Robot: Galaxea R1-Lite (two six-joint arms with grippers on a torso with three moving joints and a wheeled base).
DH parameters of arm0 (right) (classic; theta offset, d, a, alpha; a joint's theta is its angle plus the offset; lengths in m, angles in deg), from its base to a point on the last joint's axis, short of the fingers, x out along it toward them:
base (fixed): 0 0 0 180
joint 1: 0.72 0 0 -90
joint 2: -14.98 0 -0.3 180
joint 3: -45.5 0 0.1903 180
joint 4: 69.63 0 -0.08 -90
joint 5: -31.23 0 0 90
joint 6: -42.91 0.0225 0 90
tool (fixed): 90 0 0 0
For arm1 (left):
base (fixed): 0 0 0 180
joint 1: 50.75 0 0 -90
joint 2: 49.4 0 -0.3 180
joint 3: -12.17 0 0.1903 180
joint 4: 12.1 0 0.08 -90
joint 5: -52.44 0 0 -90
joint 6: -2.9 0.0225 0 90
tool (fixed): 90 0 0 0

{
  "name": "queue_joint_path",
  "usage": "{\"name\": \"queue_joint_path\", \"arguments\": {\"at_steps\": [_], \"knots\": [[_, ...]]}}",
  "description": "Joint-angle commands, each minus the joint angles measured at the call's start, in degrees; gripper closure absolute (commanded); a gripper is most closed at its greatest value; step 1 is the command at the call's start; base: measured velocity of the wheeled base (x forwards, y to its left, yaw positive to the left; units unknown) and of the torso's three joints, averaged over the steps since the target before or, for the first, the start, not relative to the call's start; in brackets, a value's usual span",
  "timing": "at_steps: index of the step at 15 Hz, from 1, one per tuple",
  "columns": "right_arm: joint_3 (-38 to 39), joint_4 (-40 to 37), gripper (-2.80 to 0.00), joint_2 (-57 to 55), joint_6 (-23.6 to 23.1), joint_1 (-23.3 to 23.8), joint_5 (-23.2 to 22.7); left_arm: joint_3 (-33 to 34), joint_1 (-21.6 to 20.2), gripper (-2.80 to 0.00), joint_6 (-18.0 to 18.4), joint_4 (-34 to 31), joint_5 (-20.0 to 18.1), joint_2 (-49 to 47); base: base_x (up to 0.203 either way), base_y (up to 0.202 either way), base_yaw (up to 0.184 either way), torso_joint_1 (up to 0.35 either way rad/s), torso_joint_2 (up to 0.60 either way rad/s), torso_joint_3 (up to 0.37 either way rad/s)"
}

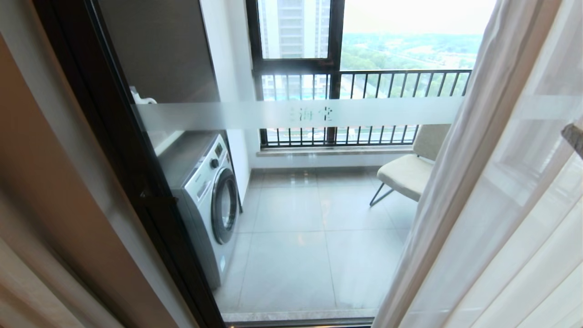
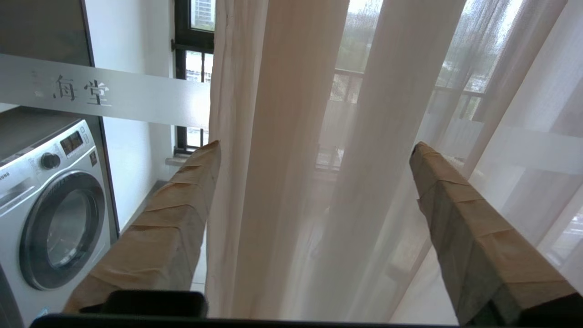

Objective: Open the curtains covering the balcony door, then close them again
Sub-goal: Close the inner curtains on both sides

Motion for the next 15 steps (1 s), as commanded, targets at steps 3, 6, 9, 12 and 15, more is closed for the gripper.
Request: {"name": "queue_joint_path", "arguments": {"at_steps": [3, 6, 9, 12, 15], "knots": [[3.3, 0.8, 0.00, 2.7, -0.1, 0.2, 0.0, 0.0, 0.0, 0.00, -0.1, 0.0, 0.0, 0.0, 0.000, 0.000, 0.000, 0.000, 0.00, 0.000], [5.9, 1.1, 0.00, 3.6, 0.0, 2.5, -0.1, 0.0, 0.0, 0.00, -0.1, 0.0, 0.0, 0.0, 0.000, 0.000, 0.000, 0.000, 0.00, 0.000], [9.9, 0.8, 0.00, 6.2, 0.1, 5.9, -0.3, 0.0, 0.0, 0.00, -0.1, 0.0, 0.0, 0.0, 0.000, 0.000, 0.000, 0.000, 0.00, 0.000], [16.7, 0.3, 0.00, 10.6, 0.3, 8.2, -0.4, 0.0, 0.0, 0.00, -0.1, 0.0, 0.0, 0.0, 0.000, 0.000, 0.000, 0.000, 0.00, 0.000], [24.4, 0.2, 0.00, 14.9, 0.5, 9.3, -0.4, 0.0, 0.0, 0.00, -0.1, 0.0, 0.0, 0.0, 0.000, 0.000, 0.000, 0.000, 0.00, 0.000]]}}
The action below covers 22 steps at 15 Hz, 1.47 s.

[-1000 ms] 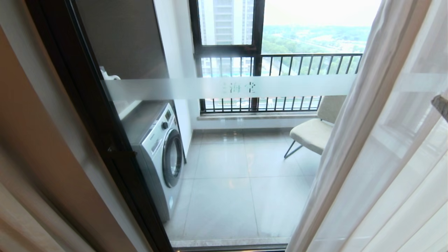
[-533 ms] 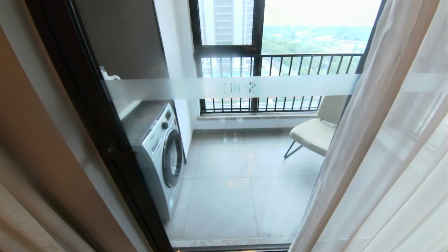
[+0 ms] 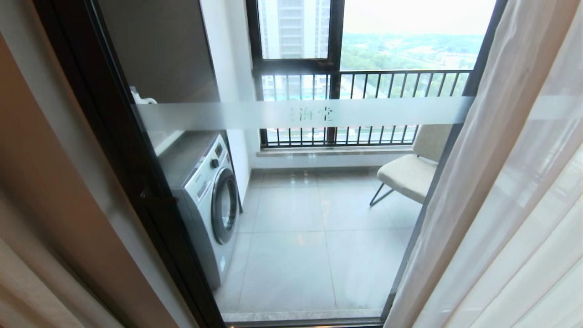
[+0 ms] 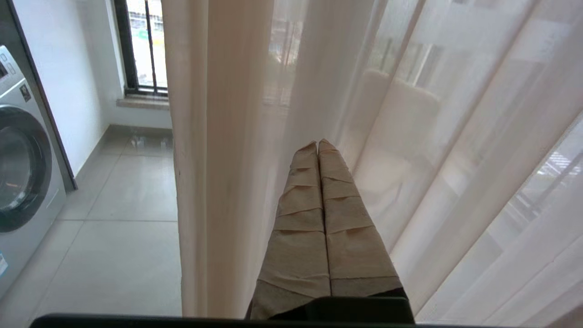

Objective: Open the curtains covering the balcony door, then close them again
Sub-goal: Close the inner curtains on both sides

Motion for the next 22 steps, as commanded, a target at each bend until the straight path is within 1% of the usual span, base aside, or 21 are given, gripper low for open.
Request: {"name": "queue_joint_path", "arguments": {"at_steps": [1, 5, 8, 10, 11, 13, 15, 17, 22], "knots": [[4.9, -0.7, 0.00, 5.2, 0.6, 0.7, 0.0, 0.0, 0.0, 0.00, 0.0, 0.0, 0.0, 0.0, 0.000, 0.000, 0.000, 0.000, 0.00, 0.000], [5.4, -15.4, 0.00, 14.9, 5.3, 0.7, 0.3, 0.0, 0.0, 0.00, 0.0, 0.0, 0.0, 0.0, 0.000, 0.000, 0.000, 0.000, 0.00, 0.000], [5.4, -27.7, 0.00, 23.2, 5.9, 0.6, 0.2, 0.0, 0.0, 0.00, 0.0, 0.0, 0.0, 0.0, 0.000, 0.000, 0.000, 0.000, 0.00, 0.000], [5.4, -34.3, 0.00, 28.8, 6.7, 0.5, 0.1, 0.0, 0.0, 0.00, 0.0, 0.0, 0.0, 0.0, 0.000, 0.000, 0.000, 0.000, 0.00, 0.000], [5.4, -36.7, 0.00, 31.6, 7.1, 0.5, -1.0, 0.0, 0.0, 0.00, 0.0, 0.0, 0.0, 0.0, 0.000, 0.000, 0.000, 0.000, 0.00, 0.000], [5.4, -40.9, 0.00, 36.5, 7.4, 0.6, -4.8, 0.0, 0.0, 0.00, 0.0, 0.0, 0.0, 0.0, 0.000, 0.000, 0.000, 0.000, 0.00, 0.000], [5.4, -44.0, 0.00, 40.7, 7.4, 0.5, -5.8, 0.0, 0.0, 0.00, 0.0, 0.0, 0.0, 0.0, 0.000, 0.000, 0.000, 0.000, 0.00, 0.000], [5.4, -44.4, 0.00, 43.5, 7.4, 0.5, -6.1, 0.0, 0.0, 0.00, 0.0, 0.0, 0.0, 0.0, 0.000, 0.000, 0.000, 0.000, 0.00, 0.000], [5.4, -44.5, 0.00, 43.5, 7.9, 0.4, -5.9, 0.0, 0.0, 0.00, 0.0, 0.0, 0.0, 0.0, 0.000, 0.000, 0.000, 0.000, 0.00, 0.000]]}}
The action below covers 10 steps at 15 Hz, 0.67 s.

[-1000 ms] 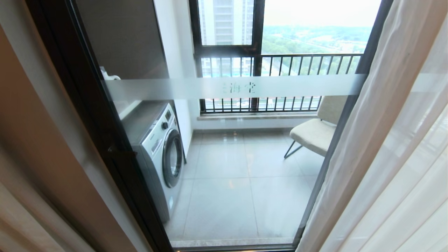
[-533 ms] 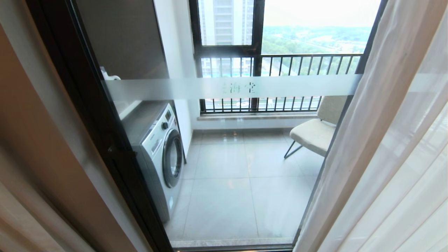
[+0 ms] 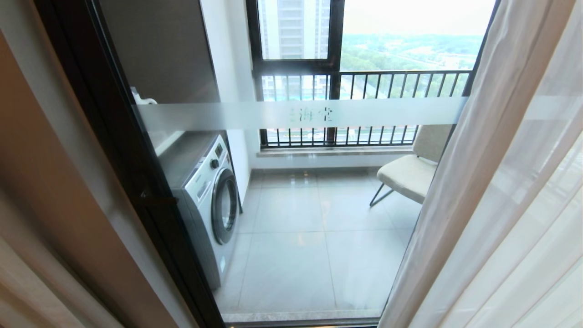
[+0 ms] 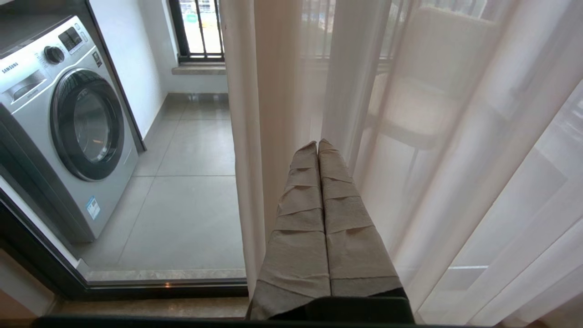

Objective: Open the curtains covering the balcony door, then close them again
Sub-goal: Close the inner curtains on both sides

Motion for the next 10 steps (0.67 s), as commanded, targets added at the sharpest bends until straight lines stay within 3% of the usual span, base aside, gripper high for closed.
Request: {"name": "queue_joint_path", "arguments": {"at_steps": [1, 10], "knots": [[0.0, 0.0, 0.00, 0.4, 0.1, 0.0, 0.0, 0.0, 0.0, 0.00, 0.0, 0.0, 0.0, 0.0, 0.000, 0.000, 0.000, 0.000, 0.00, 0.000], [0.0, 0.0, 0.00, 0.4, 0.1, 0.0, 0.0, 0.0, 0.0, 0.00, 0.0, 0.0, 0.0, 0.0, 0.000, 0.000, 0.000, 0.000, 0.00, 0.000]]}}
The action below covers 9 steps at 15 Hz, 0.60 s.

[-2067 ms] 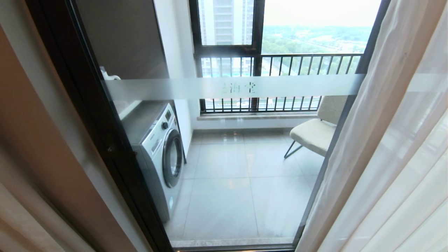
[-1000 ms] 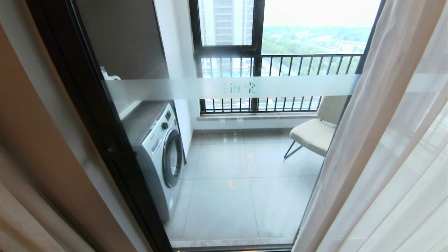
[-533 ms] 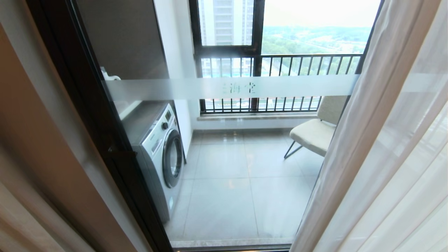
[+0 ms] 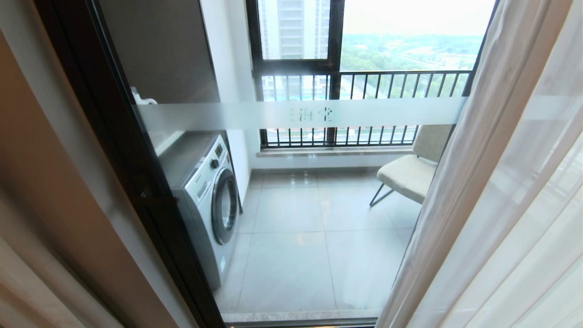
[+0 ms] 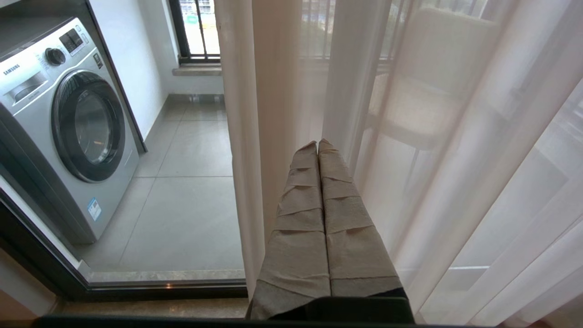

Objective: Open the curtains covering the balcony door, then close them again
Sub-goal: Close the inner curtains on both sides

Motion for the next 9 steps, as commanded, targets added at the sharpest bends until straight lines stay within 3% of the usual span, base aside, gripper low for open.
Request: {"name": "queue_joint_path", "arguments": {"at_steps": [1, 9], "knots": [[0.0, 0.0, 0.00, 0.0, 0.0, 0.1, 0.0, 0.0, 0.0, 0.00, 0.0, 0.0, 0.0, 0.0, 0.000, 0.000, 0.000, 0.000, 0.00, 0.000], [0.0, 0.0, 0.00, 0.0, 0.0, 0.0, 0.0, 0.0, 0.0, 0.00, 0.0, -0.1, 0.0, 0.0, 0.000, 0.000, 0.000, 0.000, 0.00, 0.000]]}}
